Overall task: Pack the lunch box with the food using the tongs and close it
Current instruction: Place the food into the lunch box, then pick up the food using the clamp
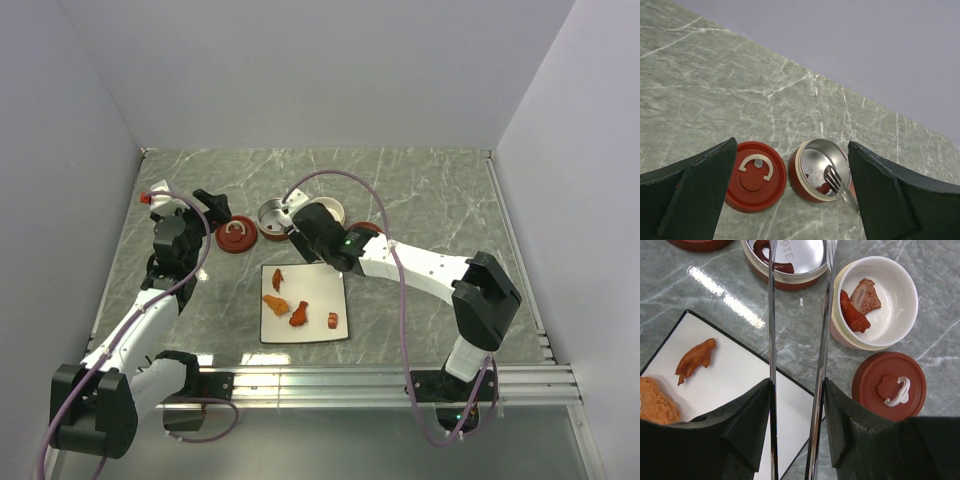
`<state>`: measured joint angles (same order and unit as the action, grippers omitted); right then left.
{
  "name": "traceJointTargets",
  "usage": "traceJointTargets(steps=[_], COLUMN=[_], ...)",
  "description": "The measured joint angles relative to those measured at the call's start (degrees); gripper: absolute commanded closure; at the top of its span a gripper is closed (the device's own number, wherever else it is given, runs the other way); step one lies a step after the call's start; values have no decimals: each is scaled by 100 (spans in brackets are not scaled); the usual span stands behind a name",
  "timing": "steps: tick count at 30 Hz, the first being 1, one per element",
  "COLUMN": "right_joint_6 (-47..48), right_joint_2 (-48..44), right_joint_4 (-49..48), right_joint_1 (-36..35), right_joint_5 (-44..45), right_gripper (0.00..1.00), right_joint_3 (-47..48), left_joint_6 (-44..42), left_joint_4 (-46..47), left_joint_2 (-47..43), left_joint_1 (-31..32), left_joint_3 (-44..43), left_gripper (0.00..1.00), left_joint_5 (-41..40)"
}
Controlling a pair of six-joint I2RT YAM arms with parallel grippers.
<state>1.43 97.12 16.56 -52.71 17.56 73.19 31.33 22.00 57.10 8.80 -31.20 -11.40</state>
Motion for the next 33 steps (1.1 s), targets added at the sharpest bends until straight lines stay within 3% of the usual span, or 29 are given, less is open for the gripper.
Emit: traceJointTargets(steps=[17, 26, 33], right_joint_6=[-227, -1095, -1952], right_joint_2=[-1458, -2540, -2896], right_joint_4=[-387, -118, 509], right_joint_1=[-195, -1751, -2704], right_joint_5=[-15, 544, 1021], right_gripper=[49, 49, 50], right_joint_3=[-960, -1967, -2035], left_joint_6=[0, 0, 0], left_joint_4=[0, 0, -2], left_joint_2=[0, 0, 0], left_joint_1=[0, 0, 0], left_joint_3=[0, 0, 0], left_gripper=[1, 1, 1], left_joint_5=[0, 9, 20])
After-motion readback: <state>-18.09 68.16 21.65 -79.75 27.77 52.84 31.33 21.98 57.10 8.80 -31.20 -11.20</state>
